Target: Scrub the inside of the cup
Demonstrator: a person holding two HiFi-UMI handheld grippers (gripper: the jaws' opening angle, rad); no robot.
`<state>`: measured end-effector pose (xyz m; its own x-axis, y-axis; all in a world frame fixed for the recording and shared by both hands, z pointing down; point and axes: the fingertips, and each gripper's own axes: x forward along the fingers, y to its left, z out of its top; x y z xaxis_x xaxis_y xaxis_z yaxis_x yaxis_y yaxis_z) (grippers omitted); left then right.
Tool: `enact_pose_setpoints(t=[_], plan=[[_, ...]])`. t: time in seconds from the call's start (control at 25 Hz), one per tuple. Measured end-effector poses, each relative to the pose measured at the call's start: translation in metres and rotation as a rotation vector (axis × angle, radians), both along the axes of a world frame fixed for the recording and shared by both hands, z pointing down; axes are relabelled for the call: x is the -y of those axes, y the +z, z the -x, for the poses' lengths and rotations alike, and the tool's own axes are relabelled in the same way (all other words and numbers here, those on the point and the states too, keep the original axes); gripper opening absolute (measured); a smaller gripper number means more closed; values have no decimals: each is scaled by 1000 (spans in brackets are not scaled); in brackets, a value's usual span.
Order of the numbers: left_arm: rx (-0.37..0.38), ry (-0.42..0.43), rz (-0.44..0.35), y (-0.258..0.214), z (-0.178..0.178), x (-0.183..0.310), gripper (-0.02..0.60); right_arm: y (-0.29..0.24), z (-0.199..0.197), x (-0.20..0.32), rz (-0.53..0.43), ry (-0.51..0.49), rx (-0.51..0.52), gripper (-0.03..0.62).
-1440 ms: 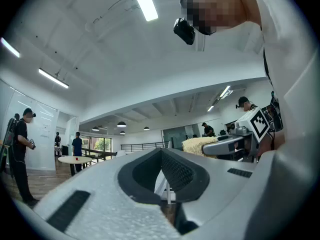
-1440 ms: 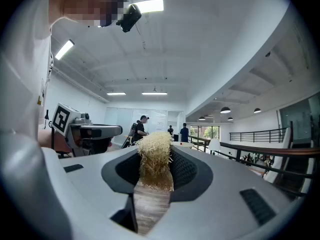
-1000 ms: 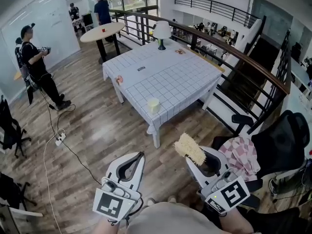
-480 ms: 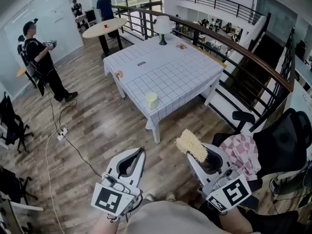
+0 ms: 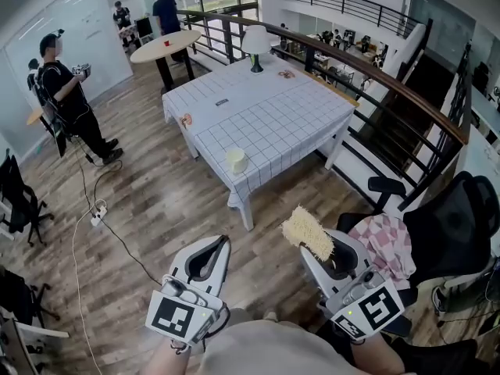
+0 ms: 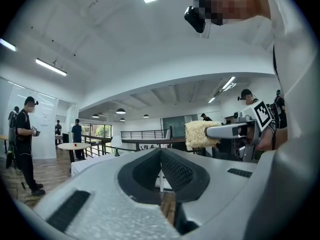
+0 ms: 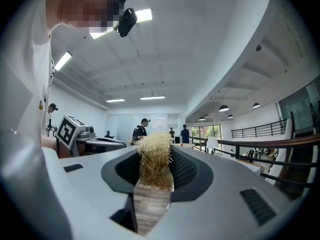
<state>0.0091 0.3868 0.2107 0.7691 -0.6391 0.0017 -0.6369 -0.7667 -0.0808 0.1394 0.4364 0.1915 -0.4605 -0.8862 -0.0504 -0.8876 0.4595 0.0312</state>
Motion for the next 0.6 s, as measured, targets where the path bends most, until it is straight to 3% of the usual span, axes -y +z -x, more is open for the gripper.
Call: enact_pose_setpoints(t=[0.16,0.32,0.6], plan=[[22,-30,8,-7,-35,5,14,-6,-37,1,11,-21,5,137],[98,-37,-31,1,-17,-8,14,7,-10,-3,25,-42,9,137],[81,-51,-16,6,-26,5,14,6,-18,18,25,-56,6,137]])
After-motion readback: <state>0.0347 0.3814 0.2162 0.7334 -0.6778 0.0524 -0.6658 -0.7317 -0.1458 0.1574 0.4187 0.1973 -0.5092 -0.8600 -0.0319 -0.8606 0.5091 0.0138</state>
